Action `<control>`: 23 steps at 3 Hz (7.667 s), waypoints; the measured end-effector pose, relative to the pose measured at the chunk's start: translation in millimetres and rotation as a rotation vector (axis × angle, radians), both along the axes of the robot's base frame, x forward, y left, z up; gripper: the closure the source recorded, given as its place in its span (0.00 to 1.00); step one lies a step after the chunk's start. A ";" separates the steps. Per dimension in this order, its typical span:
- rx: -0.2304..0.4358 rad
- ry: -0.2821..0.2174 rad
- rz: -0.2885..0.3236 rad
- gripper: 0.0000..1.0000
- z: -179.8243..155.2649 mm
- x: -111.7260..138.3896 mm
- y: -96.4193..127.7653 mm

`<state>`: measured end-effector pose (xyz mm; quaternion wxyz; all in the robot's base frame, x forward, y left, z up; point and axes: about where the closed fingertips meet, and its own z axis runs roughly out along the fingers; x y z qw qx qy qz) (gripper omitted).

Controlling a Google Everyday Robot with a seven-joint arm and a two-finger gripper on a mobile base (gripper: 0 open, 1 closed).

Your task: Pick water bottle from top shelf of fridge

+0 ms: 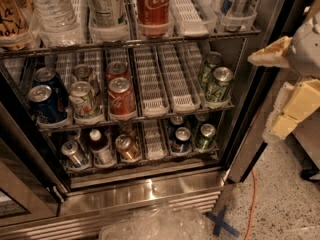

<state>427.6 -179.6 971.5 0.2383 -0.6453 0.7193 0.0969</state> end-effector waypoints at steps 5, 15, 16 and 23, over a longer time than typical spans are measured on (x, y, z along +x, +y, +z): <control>0.532 -0.002 0.337 0.00 8.6 -39.7 79.9; 1.013 -0.152 0.245 0.00 43.0 -26.8 259.1; 1.050 -0.210 0.194 0.00 46.1 -25.1 260.0; 1.239 -0.314 0.042 0.19 76.2 34.6 314.8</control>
Offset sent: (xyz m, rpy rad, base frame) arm -0.0925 0.0854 0.0795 1.0926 0.0262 0.8502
